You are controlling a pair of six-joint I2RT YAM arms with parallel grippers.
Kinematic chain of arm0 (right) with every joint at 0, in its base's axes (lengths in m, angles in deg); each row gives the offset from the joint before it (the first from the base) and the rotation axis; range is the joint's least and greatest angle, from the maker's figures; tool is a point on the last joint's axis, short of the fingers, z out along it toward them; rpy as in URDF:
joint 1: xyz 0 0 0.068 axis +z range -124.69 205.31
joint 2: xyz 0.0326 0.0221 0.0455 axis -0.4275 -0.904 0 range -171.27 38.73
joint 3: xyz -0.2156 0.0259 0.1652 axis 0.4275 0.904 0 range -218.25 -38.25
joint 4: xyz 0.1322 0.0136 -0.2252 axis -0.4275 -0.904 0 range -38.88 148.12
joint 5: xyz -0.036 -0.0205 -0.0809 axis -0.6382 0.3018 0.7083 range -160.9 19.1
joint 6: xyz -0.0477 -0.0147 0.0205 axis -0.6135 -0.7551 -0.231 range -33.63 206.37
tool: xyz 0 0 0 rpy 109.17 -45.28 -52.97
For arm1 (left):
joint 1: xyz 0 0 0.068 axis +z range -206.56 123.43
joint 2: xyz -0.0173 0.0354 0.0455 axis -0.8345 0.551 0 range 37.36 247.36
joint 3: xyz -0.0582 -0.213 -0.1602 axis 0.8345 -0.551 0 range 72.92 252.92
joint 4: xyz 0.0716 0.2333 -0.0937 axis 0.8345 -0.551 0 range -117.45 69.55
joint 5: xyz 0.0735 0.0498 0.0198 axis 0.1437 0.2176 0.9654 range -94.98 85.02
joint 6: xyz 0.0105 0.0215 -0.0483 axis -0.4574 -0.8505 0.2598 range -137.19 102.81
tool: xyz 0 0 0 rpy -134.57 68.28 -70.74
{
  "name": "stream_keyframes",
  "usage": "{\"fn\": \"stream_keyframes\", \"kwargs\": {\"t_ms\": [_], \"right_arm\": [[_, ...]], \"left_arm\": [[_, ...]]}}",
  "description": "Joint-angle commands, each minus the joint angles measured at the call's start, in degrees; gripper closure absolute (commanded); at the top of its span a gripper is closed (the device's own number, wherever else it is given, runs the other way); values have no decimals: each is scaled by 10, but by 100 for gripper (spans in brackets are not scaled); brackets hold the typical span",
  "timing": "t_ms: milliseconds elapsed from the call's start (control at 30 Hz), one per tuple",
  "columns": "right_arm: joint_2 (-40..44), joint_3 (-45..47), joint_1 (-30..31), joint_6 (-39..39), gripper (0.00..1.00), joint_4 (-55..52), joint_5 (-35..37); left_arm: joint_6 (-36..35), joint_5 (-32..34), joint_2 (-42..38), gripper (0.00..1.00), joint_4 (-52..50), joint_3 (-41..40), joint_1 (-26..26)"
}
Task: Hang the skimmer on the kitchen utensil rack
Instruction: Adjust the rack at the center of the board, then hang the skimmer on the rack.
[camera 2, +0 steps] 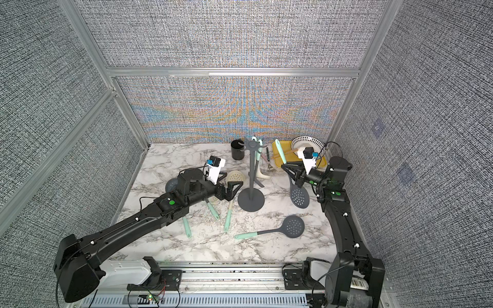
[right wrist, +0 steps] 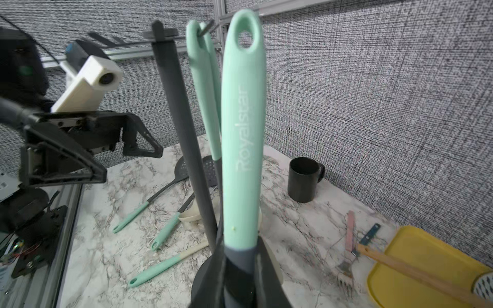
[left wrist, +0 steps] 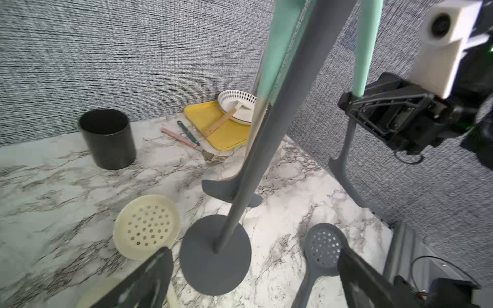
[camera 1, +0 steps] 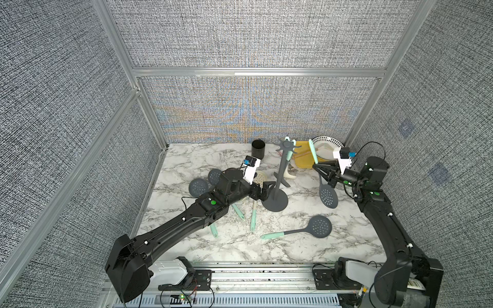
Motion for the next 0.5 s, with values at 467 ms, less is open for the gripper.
{"fn": "stream_keyframes", "kwargs": {"t_ms": [467], "right_arm": [[-21,-78,12,-100,100,-105,-97]], "left_arm": [[92,-201,102,11,164,43,58]]}}
